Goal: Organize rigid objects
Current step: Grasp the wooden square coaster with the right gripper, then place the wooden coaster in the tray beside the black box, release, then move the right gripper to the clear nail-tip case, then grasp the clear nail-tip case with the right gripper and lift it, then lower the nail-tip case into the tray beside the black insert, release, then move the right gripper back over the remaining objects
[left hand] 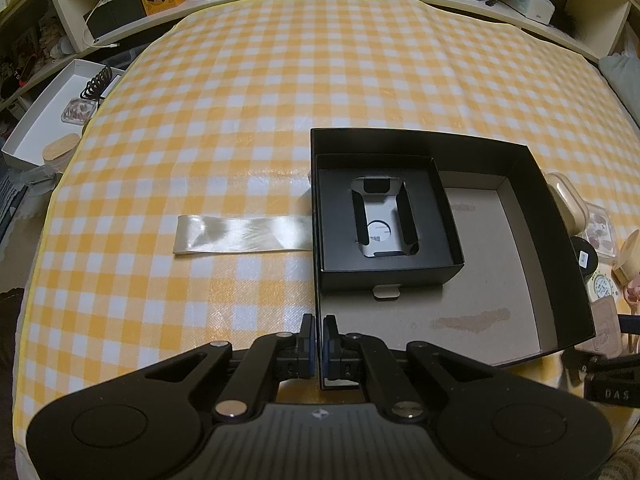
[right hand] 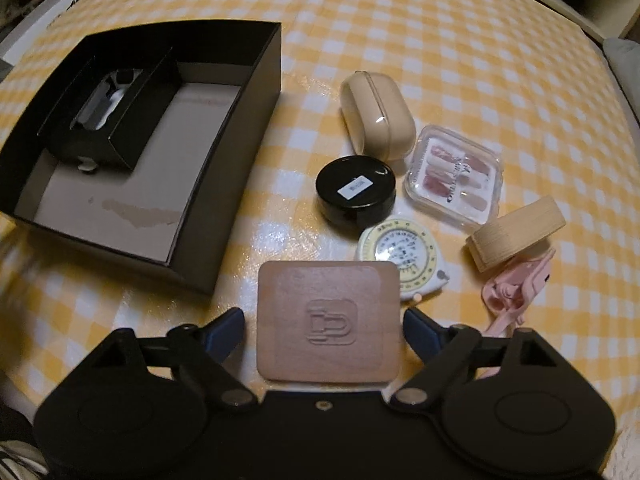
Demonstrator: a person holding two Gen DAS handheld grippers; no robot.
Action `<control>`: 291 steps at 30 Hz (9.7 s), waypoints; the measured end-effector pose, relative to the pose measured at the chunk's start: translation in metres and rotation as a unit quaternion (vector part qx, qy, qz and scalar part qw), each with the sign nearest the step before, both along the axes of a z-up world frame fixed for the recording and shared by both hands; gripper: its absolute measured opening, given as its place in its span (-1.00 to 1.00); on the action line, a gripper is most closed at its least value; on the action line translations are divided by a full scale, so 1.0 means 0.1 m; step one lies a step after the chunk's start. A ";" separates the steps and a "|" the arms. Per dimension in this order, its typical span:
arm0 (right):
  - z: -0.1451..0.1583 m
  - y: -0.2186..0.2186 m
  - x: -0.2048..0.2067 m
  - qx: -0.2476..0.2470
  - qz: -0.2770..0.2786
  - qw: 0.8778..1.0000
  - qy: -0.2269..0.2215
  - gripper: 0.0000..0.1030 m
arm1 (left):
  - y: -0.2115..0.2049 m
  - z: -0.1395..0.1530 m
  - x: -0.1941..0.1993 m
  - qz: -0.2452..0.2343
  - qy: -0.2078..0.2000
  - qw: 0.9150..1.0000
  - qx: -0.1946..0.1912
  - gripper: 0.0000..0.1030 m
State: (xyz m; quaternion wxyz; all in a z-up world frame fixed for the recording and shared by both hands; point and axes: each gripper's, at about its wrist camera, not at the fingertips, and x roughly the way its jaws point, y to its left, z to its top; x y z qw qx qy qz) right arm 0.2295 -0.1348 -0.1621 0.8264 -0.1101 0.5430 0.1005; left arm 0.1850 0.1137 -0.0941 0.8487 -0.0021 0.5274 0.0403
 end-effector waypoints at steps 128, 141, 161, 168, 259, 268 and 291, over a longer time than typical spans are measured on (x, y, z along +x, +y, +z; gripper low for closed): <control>1.51 -1.46 -0.25 0.197 -0.067 0.962 -0.178 0.84 | -0.04 0.02 0.05 -0.009 0.010 1.000 0.020 -0.94; 0.74 -1.20 0.54 0.137 -0.114 0.981 -0.083 0.50 | -0.07 -0.01 0.06 -0.013 0.011 0.999 0.027 -0.94; 0.09 -0.87 0.95 0.074 -0.138 0.987 -0.021 0.52 | -0.07 -0.02 0.06 -0.013 0.011 1.000 0.026 -0.93; 0.11 -0.75 0.95 0.069 -0.135 0.988 -0.020 0.51 | -0.07 -0.02 0.06 -0.011 0.010 1.000 0.027 -0.93; 0.38 0.81 0.20 0.313 0.019 0.947 0.074 -0.28 | 0.12 0.11 0.07 0.015 0.004 1.000 0.006 -0.93; 0.67 0.60 0.05 0.284 0.030 0.958 0.034 0.04 | 0.10 0.07 0.10 0.014 0.009 1.000 0.011 -0.94; 1.13 0.26 -0.34 0.215 0.058 0.972 -0.076 1.00 | 0.10 0.07 0.10 0.011 0.009 1.000 0.015 -0.95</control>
